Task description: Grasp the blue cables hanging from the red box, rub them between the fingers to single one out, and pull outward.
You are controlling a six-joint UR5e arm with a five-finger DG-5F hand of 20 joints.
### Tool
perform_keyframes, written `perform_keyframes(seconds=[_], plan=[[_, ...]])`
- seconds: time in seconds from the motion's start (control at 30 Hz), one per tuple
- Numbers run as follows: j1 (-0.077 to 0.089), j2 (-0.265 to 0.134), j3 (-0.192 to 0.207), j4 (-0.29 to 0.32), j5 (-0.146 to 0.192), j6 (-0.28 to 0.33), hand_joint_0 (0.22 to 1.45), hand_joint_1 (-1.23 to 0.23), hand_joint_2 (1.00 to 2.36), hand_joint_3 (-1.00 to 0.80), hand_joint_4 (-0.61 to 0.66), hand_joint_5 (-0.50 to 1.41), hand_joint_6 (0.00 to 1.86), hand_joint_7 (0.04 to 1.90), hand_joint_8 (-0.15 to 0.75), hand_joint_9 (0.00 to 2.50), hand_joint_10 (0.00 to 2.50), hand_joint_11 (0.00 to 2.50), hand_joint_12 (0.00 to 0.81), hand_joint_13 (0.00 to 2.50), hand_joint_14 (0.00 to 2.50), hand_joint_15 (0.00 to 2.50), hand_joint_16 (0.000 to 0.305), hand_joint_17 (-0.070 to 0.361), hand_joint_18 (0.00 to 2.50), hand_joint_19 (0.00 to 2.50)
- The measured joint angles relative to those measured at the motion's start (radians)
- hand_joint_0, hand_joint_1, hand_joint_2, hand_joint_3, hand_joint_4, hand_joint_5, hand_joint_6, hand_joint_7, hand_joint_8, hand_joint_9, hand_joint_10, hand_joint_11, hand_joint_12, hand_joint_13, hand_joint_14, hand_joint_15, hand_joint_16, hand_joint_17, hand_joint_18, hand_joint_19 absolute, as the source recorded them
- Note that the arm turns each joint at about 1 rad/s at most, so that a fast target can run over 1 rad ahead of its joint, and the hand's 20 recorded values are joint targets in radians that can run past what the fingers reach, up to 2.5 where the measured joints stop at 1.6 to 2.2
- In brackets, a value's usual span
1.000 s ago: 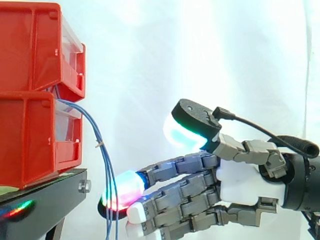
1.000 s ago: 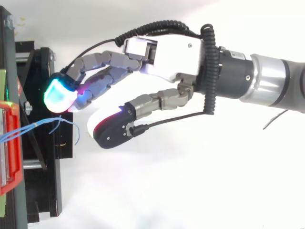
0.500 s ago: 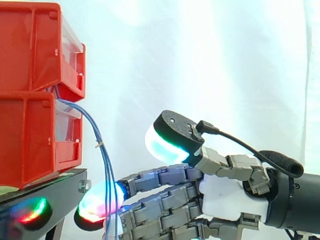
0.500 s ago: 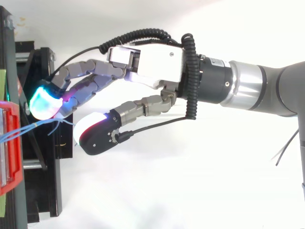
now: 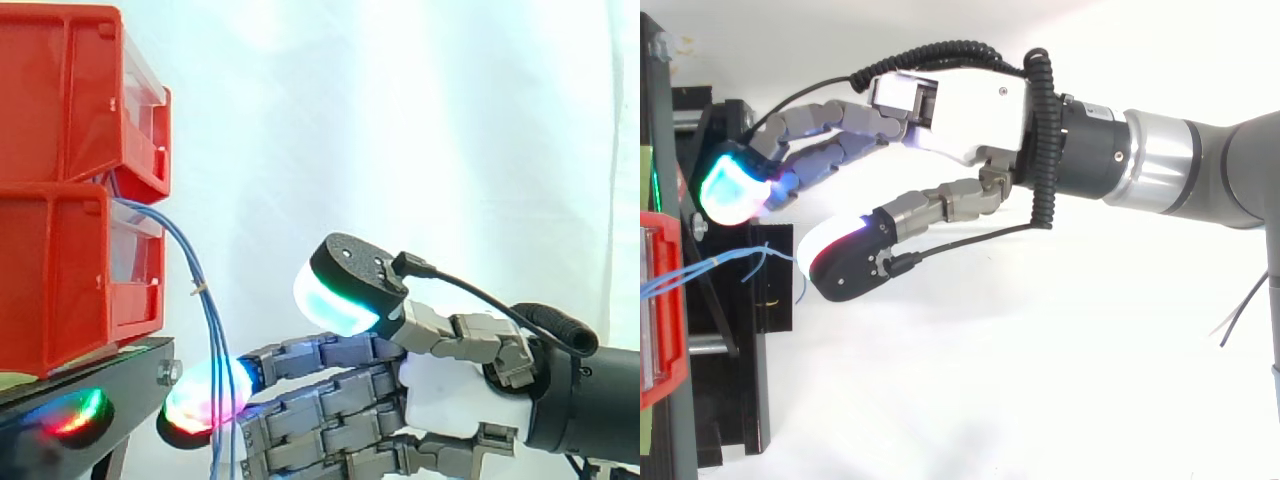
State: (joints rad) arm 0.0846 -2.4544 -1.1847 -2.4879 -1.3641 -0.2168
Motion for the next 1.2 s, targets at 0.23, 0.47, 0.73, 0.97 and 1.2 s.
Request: perform_keyframes(seconds=[0.23,0.47,0.73,0.97,1.2], plan=[[-0.004,0.0,0.004,0.006,-0.002,-0.002,0.42,-0.67,1.0,-0.5,0.22,-0.22,0.5,0.78,0.283,0.27,0.01,0.23,0.409,0.09,0.0,0.15,0.079,0.177,0.06,0.24],[-0.001,-0.051,0.046,0.071,-0.005,-0.032,0.43,-0.7,1.0,-0.5,0.24,-0.2,0.5,0.76,0.291,0.39,0.01,0.17,0.415,0.22,0.0,0.13,0.072,0.163,0.19,0.25],[0.001,-0.112,0.088,0.128,-0.033,-0.001,0.47,-0.69,1.0,-0.5,0.27,-0.17,0.5,0.76,0.293,0.65,0.01,0.24,0.397,0.5,0.01,0.24,0.062,0.139,0.42,0.38],[0.007,-0.115,0.089,0.119,-0.04,0.02,0.49,-0.68,1.0,-0.5,0.28,-0.16,0.5,0.79,0.289,0.79,0.01,0.31,0.389,0.62,0.01,0.29,0.058,0.131,0.49,0.42],[0.007,-0.114,0.074,0.115,-0.059,0.041,0.51,-0.68,1.0,-0.5,0.3,-0.14,0.5,0.83,0.293,0.95,0.02,0.48,0.378,0.75,0.01,0.38,0.056,0.125,0.55,0.45]])
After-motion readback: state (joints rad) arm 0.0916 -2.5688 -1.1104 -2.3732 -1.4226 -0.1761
